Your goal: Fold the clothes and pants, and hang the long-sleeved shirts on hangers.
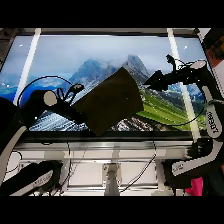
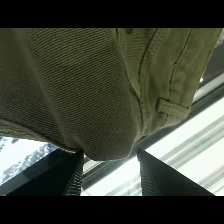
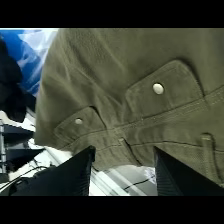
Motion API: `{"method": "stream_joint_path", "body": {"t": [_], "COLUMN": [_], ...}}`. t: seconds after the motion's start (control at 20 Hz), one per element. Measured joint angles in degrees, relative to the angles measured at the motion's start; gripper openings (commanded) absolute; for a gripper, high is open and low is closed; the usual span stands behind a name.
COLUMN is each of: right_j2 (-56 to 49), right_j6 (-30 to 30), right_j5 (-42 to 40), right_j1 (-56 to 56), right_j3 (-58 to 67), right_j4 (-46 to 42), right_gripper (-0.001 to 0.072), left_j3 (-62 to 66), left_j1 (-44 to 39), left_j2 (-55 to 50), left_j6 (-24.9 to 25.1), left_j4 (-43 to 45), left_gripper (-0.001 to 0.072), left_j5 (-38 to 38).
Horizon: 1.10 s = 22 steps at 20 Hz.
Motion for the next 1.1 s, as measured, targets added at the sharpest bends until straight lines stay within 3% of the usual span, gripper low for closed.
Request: {"method": "stream_joint_path", "body": {"t": [0.4,0.45,0.5,0.55,0.85,0.95,1.1], "right_j2": [0.00,0.00,-0.02,-0.07,-0.07,-0.07,-0.07], "right_j6": [2.10,2.14,2.29,2.54,3.50,2.54,0.39], "right_j5": [-0.48,-0.66,-0.87,-0.87,-0.83,-0.28,0.11], "right_j1": [0.00,0.00,0.00,0.00,-0.11,-0.11,-0.11], "right_j3": [-0.87,-0.87,-0.90,-0.92,-3.48,-6.88,-14.29], "right_j4": [-6.25,-6.64,-6.99,-7.69,-11.19,-9.46,-4.15], "right_gripper": [0.0449,0.0441,0.0276,0.0014,0.0019,0.0019,0.0023], "left_j3": [-0.28,-0.31,-0.28,-0.28,-2.73,-4.70,-7.19], "left_j1": [0.81,0.85,0.87,0.87,5.77,11.65,22.62], "left_j2": [8.37,10.14,11.67,13.11,14.91,13.38,9.38], "left_j6": [-2.21,-2.23,-2.67,-3.04,-8.96,-9.51,-6.69], "left_j4": [-1.11,-0.37,0.90,2.73,12.57,9.31,-3.72], "left_gripper": [0.0423,0.0311,0.0038,0.0028,0.0026,0.0027,0.0029], "left_j5": [-12.22,-12.90,-12.92,-12.70,-0.85,3.45,7.43]}}
